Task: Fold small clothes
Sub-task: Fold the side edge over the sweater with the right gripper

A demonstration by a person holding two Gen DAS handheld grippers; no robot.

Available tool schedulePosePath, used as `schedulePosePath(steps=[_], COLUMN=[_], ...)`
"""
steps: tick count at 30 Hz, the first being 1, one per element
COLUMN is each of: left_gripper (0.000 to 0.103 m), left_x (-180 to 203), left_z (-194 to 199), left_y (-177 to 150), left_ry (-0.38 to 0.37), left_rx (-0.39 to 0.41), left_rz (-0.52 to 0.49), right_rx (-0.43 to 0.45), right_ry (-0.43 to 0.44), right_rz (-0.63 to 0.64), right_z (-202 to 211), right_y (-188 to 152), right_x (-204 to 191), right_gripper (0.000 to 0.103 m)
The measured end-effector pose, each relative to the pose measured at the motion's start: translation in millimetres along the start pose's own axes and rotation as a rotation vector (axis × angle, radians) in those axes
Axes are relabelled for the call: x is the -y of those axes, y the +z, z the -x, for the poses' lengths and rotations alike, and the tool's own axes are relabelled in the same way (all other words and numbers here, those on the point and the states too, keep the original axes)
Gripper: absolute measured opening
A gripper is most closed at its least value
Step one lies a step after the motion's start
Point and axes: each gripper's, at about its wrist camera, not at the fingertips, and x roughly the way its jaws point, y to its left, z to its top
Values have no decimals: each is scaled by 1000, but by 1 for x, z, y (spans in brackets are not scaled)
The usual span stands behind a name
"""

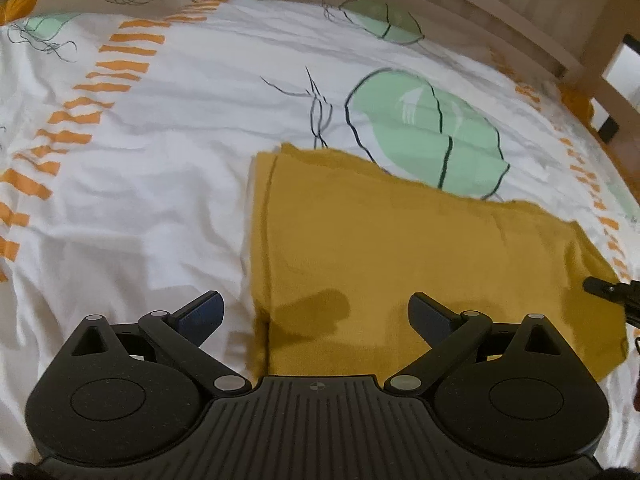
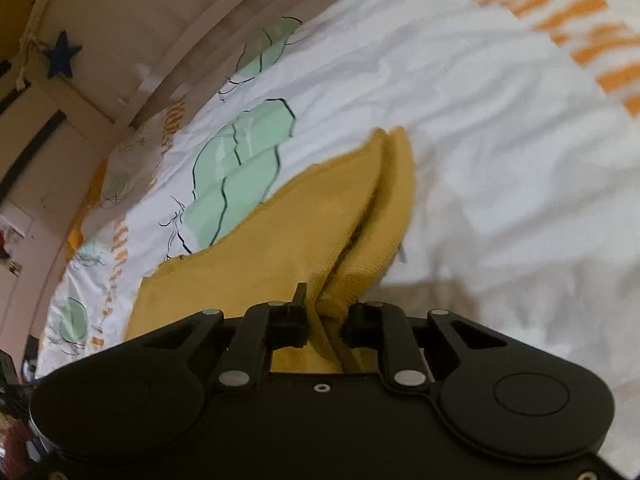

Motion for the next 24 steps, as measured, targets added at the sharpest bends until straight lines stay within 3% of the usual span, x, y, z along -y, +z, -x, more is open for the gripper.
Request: schedulePosePath(steps=[10, 24], left_gripper=[100, 100], left_x=[-29, -71], left_z=[12, 27], left_y=[14, 25], left_ry=[1, 11], left_rx=[21, 48], left_rz=[61, 150], right_rx=[-28, -136], right_ry=[32, 151], right_rz=[134, 243], right_z=[3, -77], right_y=[12, -34], right_x=[-98, -220], right_gripper=[23, 23])
